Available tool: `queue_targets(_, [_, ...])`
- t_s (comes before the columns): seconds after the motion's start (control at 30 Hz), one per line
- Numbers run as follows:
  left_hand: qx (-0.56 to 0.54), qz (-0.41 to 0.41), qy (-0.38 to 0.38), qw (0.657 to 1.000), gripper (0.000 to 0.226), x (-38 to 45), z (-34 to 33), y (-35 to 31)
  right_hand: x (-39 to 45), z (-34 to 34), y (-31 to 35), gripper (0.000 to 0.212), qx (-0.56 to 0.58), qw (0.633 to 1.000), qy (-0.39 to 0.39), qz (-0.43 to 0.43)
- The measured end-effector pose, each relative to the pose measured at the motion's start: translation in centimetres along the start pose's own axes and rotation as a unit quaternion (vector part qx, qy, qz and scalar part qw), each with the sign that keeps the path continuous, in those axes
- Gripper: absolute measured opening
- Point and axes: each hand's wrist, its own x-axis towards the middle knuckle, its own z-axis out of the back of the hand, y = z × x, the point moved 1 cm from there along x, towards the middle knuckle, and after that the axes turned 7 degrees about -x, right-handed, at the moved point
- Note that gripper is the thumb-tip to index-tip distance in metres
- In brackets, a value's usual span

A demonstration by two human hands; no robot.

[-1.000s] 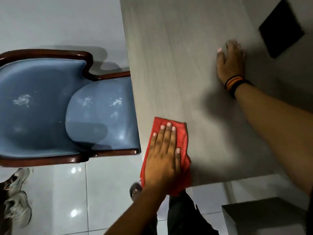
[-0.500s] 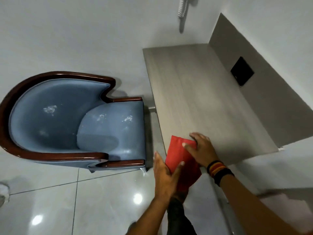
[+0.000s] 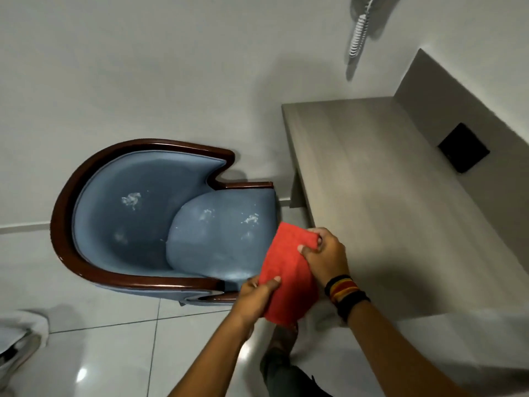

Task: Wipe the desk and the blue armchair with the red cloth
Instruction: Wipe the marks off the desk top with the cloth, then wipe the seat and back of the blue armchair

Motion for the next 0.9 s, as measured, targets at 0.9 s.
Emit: queue_targets(0.9, [0.562,-0.269,-0.245,0.743,0.057,41.2,31.2,-2.3,23.0,-39.7,-6.8,0.090,-0.329,0.931,-0.113,-0.111])
